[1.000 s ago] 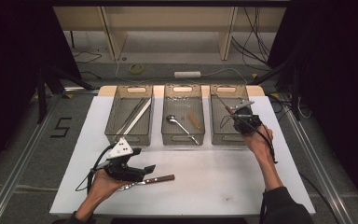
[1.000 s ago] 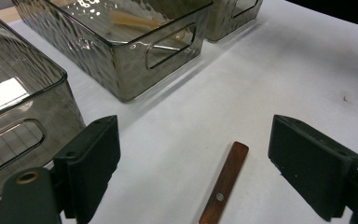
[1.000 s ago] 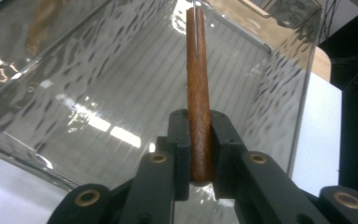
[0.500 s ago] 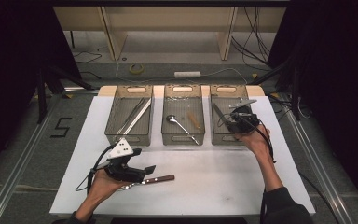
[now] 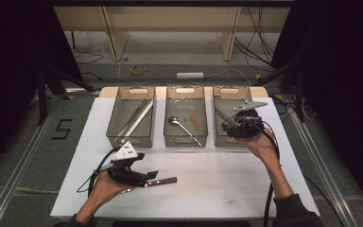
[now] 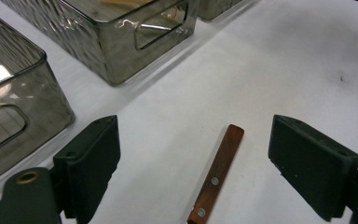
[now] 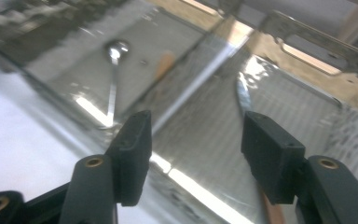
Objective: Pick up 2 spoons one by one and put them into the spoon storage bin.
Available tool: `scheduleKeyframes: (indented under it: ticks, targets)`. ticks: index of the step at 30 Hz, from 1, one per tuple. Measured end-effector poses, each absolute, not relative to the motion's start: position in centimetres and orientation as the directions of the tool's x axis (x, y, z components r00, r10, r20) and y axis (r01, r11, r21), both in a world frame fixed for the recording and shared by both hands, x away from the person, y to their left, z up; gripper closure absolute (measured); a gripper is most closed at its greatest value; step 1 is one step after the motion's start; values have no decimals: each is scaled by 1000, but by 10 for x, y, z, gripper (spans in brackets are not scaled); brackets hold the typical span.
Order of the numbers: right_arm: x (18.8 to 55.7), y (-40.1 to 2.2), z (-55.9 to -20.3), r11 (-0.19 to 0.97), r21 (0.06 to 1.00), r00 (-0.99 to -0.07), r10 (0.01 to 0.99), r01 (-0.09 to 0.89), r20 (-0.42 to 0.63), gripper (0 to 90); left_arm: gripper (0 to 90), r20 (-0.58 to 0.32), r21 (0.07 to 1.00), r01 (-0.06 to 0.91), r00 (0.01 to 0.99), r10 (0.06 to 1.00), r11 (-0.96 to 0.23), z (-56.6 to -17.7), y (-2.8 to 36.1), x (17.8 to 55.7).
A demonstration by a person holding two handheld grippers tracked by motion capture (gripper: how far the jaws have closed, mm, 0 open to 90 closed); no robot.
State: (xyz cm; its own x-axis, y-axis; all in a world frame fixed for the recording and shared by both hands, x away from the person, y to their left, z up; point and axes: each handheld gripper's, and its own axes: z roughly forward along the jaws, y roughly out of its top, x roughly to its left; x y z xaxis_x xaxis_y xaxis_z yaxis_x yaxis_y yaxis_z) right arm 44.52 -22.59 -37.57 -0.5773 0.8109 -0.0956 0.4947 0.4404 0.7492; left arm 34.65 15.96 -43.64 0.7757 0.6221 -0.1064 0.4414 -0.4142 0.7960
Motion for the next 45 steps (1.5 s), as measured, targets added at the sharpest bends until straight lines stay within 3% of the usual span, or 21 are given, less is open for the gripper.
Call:
scheduleKeyframes:
  ticks: [11,18,29,45]
  targets:
    - [411,-218,-372,375,828,-705,708,417,34,385,163,-101,746,460,793,601,-482,-439,154,347]
    - [394,-212,-381,355,842,-741,667,407,77,350,164,-84,719,454,808,583,-526,-441,150,346]
    - [376,-206,-398,353,849,-778,620,394,103,339,180,-51,653,451,828,558,-609,-447,143,348]
    - [357,-201,-413,388,833,-808,577,395,115,344,293,-34,522,456,856,516,-721,-462,135,358]
